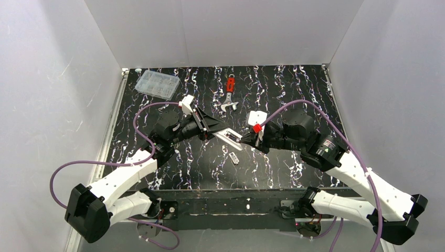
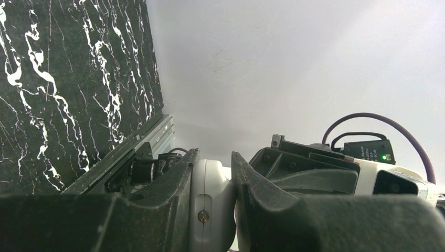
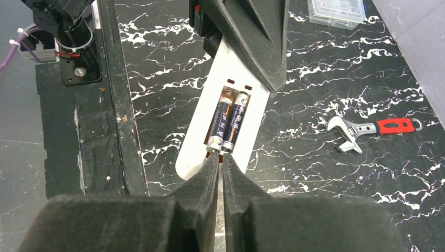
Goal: Load the batteries into the remote control
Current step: Load the battery into the remote control.
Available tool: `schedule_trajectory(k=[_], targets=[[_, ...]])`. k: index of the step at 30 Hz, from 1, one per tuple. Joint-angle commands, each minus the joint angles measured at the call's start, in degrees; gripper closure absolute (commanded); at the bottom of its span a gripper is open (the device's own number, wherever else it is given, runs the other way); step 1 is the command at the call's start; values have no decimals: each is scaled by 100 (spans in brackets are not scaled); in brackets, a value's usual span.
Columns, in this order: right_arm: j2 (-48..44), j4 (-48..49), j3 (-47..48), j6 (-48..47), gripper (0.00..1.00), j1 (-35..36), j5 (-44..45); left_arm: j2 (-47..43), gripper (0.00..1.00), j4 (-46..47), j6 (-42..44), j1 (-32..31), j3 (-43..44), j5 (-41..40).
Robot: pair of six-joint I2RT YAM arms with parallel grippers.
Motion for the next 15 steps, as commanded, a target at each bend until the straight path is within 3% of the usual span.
schedule_trajectory(k=[1,15], targets=[[137,147,114,42,88,-9,-129,-86,100,575,-67,1,250,194],[418,203,295,-9,88,-7,-222,-55,100,603,-61,0,238,206]])
